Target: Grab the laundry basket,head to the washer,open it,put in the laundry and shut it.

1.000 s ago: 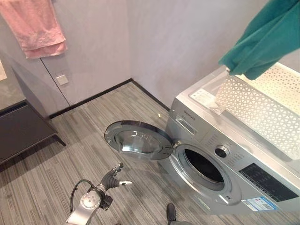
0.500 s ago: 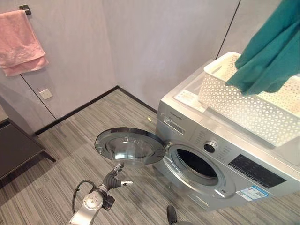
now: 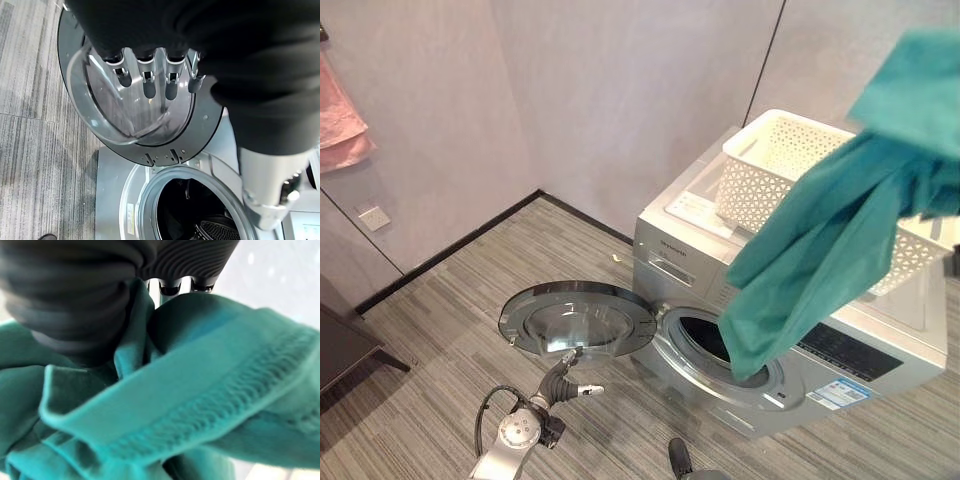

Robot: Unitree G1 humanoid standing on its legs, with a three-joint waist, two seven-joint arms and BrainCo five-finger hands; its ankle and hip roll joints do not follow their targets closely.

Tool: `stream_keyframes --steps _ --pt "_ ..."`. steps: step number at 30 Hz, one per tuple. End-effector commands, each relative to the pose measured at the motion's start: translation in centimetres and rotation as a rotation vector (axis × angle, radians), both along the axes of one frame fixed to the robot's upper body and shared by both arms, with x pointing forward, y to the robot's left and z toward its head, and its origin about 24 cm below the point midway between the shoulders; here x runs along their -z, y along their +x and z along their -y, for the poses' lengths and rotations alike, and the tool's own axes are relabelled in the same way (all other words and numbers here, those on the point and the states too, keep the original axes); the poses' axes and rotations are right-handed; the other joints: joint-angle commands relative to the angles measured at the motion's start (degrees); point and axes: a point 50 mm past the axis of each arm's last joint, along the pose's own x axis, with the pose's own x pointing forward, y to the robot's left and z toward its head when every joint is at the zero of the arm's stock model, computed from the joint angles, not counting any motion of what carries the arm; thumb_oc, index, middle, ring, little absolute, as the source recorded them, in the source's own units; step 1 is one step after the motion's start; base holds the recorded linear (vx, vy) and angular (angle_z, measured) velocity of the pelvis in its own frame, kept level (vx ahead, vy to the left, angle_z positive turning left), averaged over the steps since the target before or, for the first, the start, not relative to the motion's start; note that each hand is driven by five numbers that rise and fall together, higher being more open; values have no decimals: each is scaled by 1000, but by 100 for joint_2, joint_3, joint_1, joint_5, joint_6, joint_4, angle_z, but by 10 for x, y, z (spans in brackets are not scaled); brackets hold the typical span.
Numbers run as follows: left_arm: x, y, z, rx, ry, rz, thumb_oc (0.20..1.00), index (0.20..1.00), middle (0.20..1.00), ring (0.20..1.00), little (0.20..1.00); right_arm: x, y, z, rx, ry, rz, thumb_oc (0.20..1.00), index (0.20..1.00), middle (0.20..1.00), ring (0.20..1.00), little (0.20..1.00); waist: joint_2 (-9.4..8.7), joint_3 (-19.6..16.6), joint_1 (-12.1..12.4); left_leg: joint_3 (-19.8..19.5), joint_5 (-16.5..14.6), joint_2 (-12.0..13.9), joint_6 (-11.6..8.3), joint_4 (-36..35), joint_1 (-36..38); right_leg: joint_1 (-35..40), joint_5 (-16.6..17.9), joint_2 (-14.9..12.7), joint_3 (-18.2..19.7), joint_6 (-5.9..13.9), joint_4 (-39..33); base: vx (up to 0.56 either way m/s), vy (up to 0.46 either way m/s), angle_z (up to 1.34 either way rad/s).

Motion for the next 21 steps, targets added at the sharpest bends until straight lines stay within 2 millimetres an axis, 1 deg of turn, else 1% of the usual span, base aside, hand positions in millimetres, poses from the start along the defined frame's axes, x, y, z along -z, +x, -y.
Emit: stream_keyframes --steps 1,4,5,6,8,9,10,11,12,15,16,17,18,19,20,21 --pt "-13 9 -7 37 41 84 1000 1000 1000 1000 1000 -15 -9 -14 -118 -37 69 200 200 200 200 200 -165 -179 75 -88 119 -215 366 99 159 -282 -714 -166 -158 75 861 -37 6 -7" --pt "-22 20 -5 74 62 134 1000 1000 1000 1000 1000 9 -1 -37 -269 -10 -50 200 200 200 200 200 -145 -166 41 -48 115 -228 369 106 171 -297 -699 -174 -118 87 871 -33 9 -9" --pt "-23 20 -5 72 62 135 1000 1000 1000 1000 1000 9 0 -38 -271 -10 -50 200 200 200 200 200 -148 -164 34 -45 115 -228 369 106 173 -297 -699 -174 -115 88 871 -33 9 -9" --pt "-34 31 3 118 66 194 1000 1000 1000 1000 1000 24 7 -54 -376 25 -121 200 200 200 200 200 -138 -161 42 -39 116 -228 365 121 182 -300 -689 -193 -108 95 874 -25 10 -6" --pt "-44 44 11 151 69 247 1000 1000 1000 1000 1000 36 12 -69 -454 53 -169 200 200 200 200 200 -144 -155 28 -33 116 -231 362 149 180 -299 -686 -207 -101 102 877 -16 8 -1" --pt "-44 44 11 151 69 248 1000 1000 1000 1000 1000 36 13 -69 -454 53 -169 200 200 200 200 200 -144 -154 26 -34 116 -231 362 149 180 -299 -686 -207 -101 103 877 -32 23 0" --pt "-54 56 24 179 52 300 1000 1000 1000 1000 1000 48 16 -86 -547 71 -233 200 200 200 200 200 -157 -138 25 -27 96 -253 359 296 149 -290 -667 -228 -57 106 870 -39 21 1" --pt "-58 61 26 180 48 319 1000 1000 1000 1000 1000 51 18 -92 -578 80 -250 200 200 200 200 200 -177 -115 22 -25 69 -288 363 477 93 -290 -644 -247 -36 110 866 -95 45 1" --pt "-68 73 35 196 45 368 1000 1000 1000 1000 1000 58 21 -104 -639 81 -293 200 200 200 200 200 -221 -34 25 -12 -29 -379 360 850 -57 -295 -596 -288 47 115 845 -73 30 0" --pt "-73 79 40 202 41 391 1000 1000 1000 1000 1000 60 22 -110 -664 77 -306 200 200 200 200 200 -252 42 17 10 -134 -443 354 1145 -201 -305 -563 -333 85 125 826 -86 39 -3" --pt "-78 83 45 217 37 411 1000 1000 1000 1000 1000 63 22 -114 -680 80 -321 200 200 200 200 200 -275 97 14 34 -216 -493 351 1370 -295 -312 -532 -365 124 132 815 -110 97 -1" --pt "-85 91 50 216 26 440 1000 1000 1000 1000 1000 69 25 -121 -700 88 -339 200 200 200 200 200 -280 242 25 101 -519 -576 408 1756 -432 -297 -476 -392 228 161 784 -155 126 2" --pt "-88 93 53 218 21 454 1000 1000 1000 1000 1000 72 25 -124 -709 94 -349 200 200 200 200 200 -301 303 18 133 -620 -631 444 1895 -484 -319 -408 -413 293 190 775 -173 149 -11" --pt "-91 96 54 215 19 466 1000 1000 1000 1000 1000 75 27 -128 -720 103 -360 200 200 200 200 200 -340 395 28 222 -831 -708 523 2087 -561 -374 -320 -432 425 256 760 -172 128 -28" --pt "-92 96 55 210 9 471 1000 1000 1000 1000 1000 78 27 -129 -714 101 -368 200 200 200 200 200 -364 454 12 256 -970 -791 589 2188 -607 -411 -234 -468 517 312 729 -247 207 -54" --pt "-93 98 56 208 2 478 1000 1000 1000 1000 1000 85 29 -132 -708 107 -387 200 200 200 200 200 -429 581 22 389 -1272 -993 752 2423 -749 -526 -63 -555 723 444 650 -191 165 -58"
